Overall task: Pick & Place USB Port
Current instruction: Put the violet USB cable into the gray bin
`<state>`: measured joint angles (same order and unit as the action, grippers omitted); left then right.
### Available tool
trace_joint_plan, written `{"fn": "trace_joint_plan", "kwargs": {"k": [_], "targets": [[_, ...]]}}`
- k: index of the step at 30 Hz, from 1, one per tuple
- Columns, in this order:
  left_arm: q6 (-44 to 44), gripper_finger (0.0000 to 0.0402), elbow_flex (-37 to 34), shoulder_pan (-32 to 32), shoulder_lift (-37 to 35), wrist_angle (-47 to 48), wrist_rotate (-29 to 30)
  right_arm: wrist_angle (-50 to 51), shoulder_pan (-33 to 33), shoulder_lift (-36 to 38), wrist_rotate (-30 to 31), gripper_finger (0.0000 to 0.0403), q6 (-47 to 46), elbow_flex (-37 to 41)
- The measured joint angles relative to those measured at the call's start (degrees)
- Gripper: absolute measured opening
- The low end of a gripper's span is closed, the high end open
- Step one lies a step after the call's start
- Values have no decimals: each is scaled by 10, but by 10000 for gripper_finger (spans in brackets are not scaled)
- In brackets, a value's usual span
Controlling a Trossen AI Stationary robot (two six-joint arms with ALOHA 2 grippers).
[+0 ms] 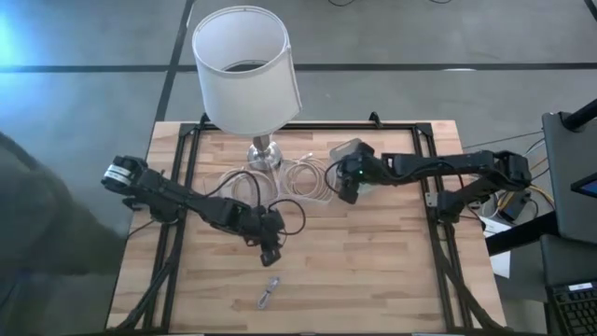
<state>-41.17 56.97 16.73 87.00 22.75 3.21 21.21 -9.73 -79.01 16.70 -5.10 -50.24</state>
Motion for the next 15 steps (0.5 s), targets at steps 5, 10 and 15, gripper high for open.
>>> {"fn": "trace_joint_plan", "kwargs": {"k": [5, 10, 15], "targets": [[-10, 126, 0, 16, 0, -23, -51, -10, 36, 3, -2, 178, 14, -16], [-9, 126, 0, 54, 0, -42, -71, -12, 54, -2, -2, 177, 36, -17], [-14, 145, -1, 84, 0, -43, -66, -11, 54, -6, -2, 173, 38, -8]]}}
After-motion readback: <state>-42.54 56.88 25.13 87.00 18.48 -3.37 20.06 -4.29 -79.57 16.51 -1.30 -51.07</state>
